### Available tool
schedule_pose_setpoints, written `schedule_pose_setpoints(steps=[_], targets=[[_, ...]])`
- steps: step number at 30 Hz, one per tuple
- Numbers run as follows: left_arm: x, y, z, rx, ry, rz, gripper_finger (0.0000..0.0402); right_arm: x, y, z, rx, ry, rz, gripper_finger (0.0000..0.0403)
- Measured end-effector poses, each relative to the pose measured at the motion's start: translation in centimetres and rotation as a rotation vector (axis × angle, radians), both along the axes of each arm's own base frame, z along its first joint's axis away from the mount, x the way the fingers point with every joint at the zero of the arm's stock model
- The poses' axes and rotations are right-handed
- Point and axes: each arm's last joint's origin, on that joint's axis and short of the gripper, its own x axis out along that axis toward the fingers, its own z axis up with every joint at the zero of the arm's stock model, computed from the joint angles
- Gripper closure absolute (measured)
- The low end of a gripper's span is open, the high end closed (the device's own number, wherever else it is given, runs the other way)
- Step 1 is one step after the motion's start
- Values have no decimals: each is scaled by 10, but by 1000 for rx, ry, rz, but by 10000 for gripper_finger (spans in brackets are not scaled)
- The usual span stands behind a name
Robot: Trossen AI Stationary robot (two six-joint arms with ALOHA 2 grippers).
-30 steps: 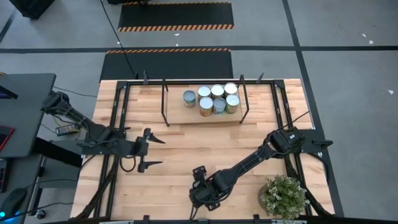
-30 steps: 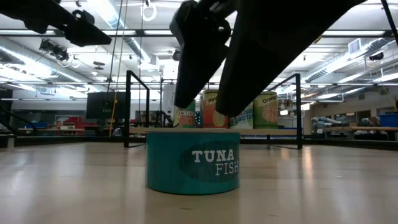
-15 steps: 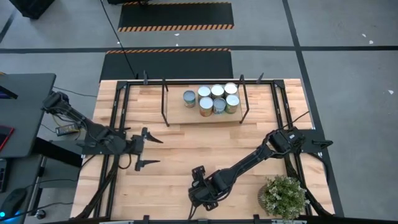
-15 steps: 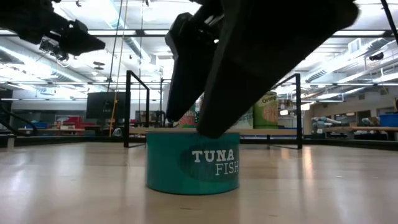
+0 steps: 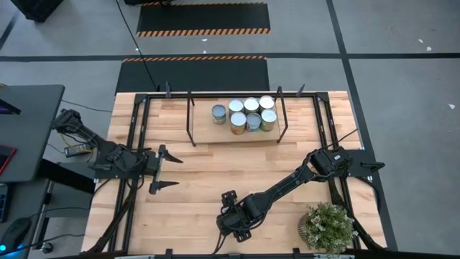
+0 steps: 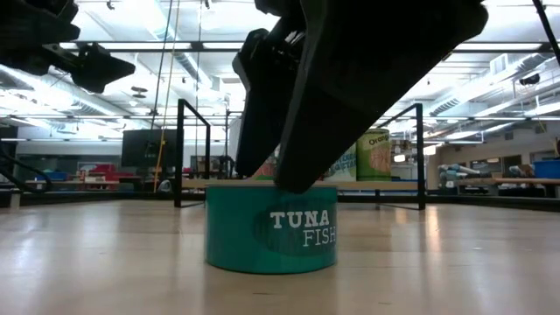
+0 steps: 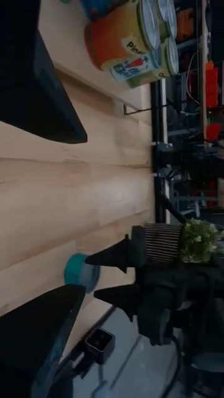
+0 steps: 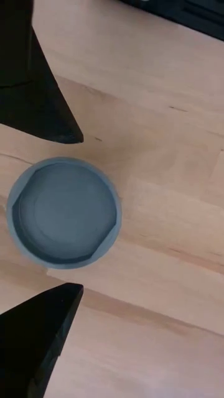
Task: Pick and place cans onto a shelf
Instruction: Put the canned tuna on the shelf
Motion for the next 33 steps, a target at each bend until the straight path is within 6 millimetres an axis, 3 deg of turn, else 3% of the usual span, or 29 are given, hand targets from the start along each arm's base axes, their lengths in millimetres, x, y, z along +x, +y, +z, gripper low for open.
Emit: schedule_pose_setpoints(steps=[7,17,33], targets=[[-8,5,-7,-38,-64,6,8,0,0,0,4,8,3,9],[-11,7,-19,-71,-75,17,8,-4,-4,-20,-26,19,47,13],[-10,9,-22,-79,-97,72,8,10,-30,-17,-12,12,-25,107]])
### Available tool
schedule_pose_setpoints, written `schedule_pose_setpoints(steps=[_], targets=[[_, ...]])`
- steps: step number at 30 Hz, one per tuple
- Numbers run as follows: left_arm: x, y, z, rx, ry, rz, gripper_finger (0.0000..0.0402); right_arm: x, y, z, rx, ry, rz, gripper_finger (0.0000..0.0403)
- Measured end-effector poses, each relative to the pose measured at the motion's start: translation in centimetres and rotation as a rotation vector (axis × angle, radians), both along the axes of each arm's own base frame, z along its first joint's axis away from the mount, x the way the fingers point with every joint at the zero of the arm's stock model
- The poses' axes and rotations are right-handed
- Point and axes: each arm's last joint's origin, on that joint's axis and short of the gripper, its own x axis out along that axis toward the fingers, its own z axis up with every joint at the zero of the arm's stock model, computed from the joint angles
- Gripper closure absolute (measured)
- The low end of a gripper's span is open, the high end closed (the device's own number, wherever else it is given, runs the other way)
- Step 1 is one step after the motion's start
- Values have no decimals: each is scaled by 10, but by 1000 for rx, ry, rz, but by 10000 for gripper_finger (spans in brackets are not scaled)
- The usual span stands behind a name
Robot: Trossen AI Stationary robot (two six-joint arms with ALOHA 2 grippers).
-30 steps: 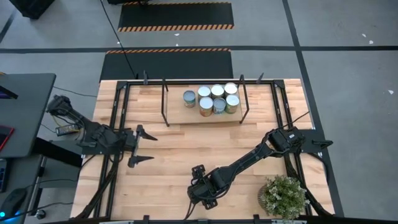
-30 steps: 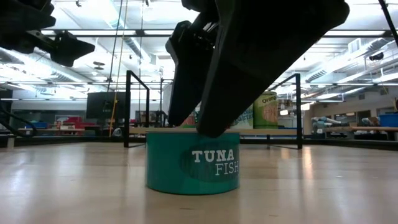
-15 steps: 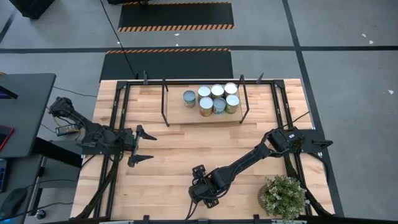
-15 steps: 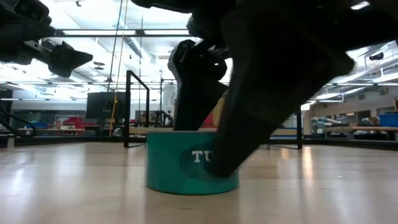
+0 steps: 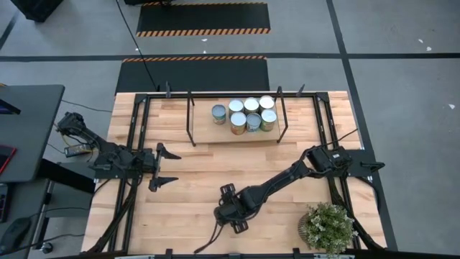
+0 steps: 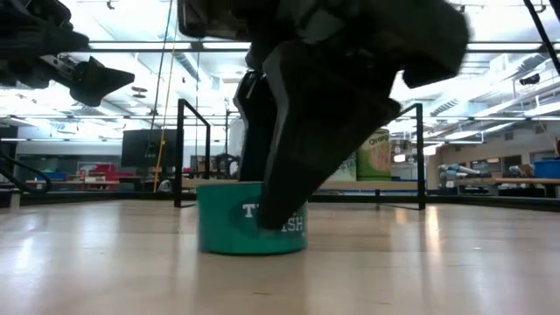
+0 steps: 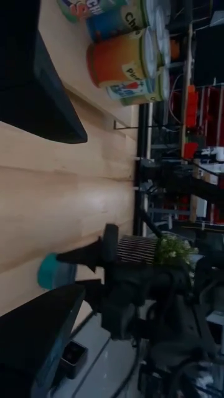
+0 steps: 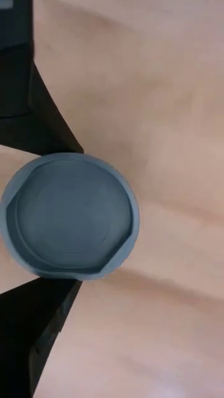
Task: Pick and place cans onto a shelf
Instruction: Put the canned tuna on the shelf
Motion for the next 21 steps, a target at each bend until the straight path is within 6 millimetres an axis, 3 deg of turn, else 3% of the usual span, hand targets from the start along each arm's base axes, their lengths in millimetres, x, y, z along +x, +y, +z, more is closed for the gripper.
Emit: schedule_pose_setpoints(steps=[5,12,21], targets=[[0,0,2,-5,-16,1,8,14,-29,20,-17,15,-68,104],[0,0,2,-4,-16,1,8,39,-97,51,-102,-35,-192,104],[0,0,2,-3,-16,0,8,50,-181,56,-193,-61,-365,103]])
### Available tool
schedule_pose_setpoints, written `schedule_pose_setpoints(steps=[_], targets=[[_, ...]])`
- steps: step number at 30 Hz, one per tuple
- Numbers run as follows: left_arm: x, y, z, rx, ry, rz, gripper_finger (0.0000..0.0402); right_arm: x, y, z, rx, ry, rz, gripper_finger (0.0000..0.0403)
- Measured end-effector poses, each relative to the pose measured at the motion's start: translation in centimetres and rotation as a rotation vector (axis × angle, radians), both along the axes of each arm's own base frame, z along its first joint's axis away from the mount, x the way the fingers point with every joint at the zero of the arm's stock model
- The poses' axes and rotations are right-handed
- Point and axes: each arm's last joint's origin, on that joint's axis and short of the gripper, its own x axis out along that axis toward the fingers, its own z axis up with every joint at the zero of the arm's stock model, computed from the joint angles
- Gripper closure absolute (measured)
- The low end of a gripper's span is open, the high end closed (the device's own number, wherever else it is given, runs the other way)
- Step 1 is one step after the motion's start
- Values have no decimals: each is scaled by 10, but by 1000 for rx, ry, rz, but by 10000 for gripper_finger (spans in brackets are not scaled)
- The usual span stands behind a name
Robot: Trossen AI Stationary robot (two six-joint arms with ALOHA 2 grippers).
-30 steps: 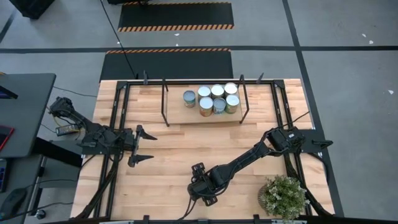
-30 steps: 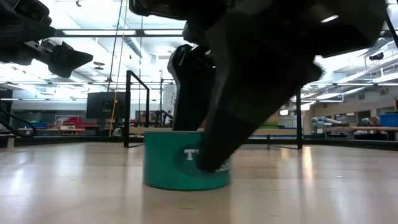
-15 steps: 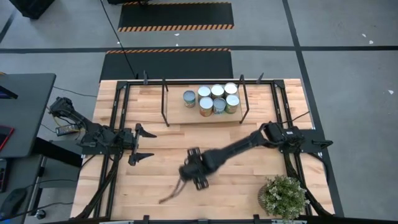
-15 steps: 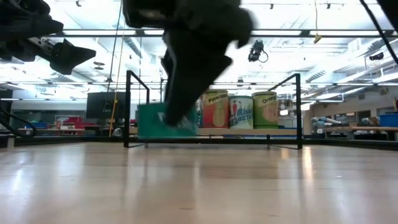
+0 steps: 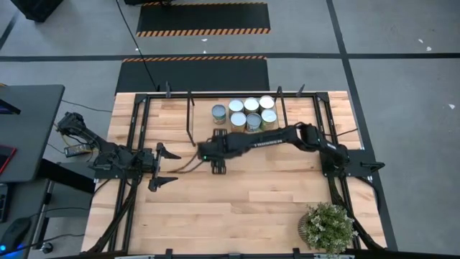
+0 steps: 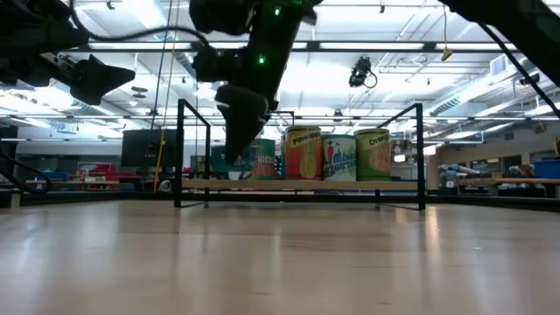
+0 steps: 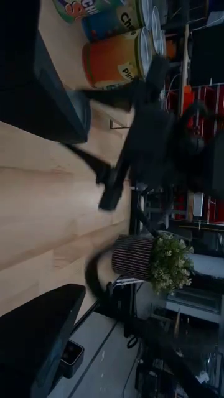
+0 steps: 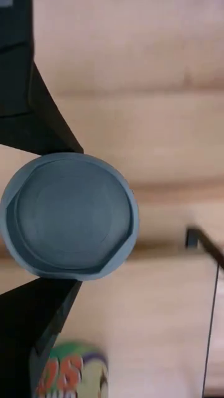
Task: Pick and place cans onto a shelf
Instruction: Put the canned tuna on the shelf
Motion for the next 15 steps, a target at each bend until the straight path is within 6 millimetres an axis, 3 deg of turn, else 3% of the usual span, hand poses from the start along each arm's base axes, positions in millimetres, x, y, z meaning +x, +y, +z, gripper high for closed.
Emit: schedule_pose_setpoints(steps=[8,15], targets=[[0,0,0,0,0,0,8,2,-51,1,16,-11,-28,103],[0,0,0,0,1,0,8,0,-73,1,6,-5,-64,101]])
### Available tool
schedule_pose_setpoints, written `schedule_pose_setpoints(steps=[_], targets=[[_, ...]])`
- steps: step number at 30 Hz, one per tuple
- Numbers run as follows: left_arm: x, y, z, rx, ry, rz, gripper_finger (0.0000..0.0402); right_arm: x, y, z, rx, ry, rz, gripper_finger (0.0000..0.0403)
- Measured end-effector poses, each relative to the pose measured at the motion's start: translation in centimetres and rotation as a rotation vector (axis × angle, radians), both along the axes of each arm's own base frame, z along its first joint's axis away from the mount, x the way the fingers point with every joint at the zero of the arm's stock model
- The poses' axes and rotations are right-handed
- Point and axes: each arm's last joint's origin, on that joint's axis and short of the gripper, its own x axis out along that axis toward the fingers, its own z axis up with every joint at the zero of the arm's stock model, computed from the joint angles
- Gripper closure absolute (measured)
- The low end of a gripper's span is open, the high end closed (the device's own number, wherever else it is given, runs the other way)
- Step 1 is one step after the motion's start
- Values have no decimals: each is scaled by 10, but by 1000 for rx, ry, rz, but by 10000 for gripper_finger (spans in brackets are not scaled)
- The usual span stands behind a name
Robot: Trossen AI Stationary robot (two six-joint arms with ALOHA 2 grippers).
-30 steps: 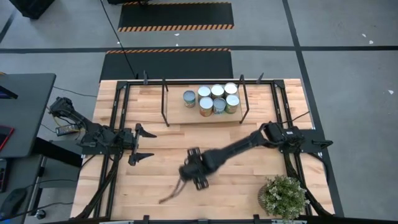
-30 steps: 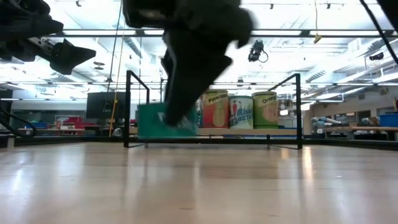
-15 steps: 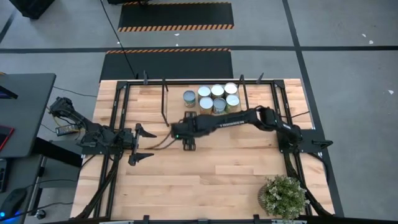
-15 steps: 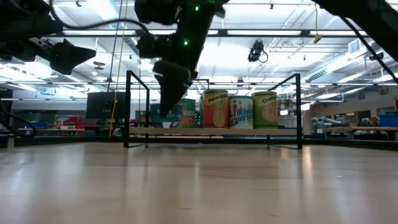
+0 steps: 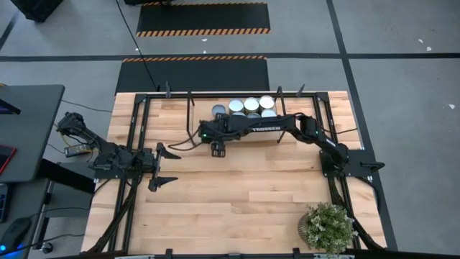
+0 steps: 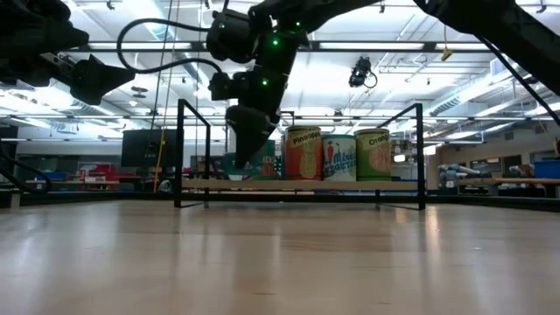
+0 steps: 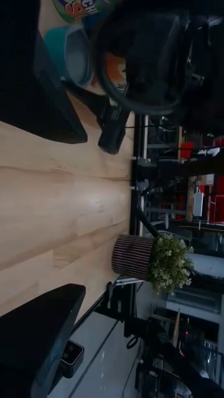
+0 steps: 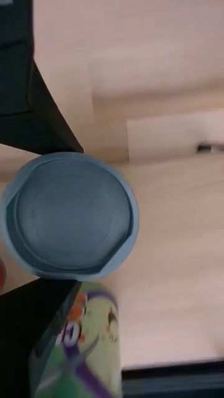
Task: Pick and place cans onto a shelf
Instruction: Put the canned tuna on the shelf, then return to Home Position
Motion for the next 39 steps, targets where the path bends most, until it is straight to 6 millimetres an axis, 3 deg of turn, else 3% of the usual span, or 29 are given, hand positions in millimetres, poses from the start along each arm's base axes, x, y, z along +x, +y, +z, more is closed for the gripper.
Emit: schedule_pose_setpoints(steps=[12,28,34,39], targets=[[0,0,0,0,0,0,8,-3,-11,1,-94,26,-43,33],[0,0,0,0,1,0,8,-2,-2,3,-203,18,-112,30],[0,0,0,0,1,-1,8,1,15,30,-199,-22,-85,30],[0,0,0,0,1,0,8,-8,27,57,-172,-16,-134,30]])
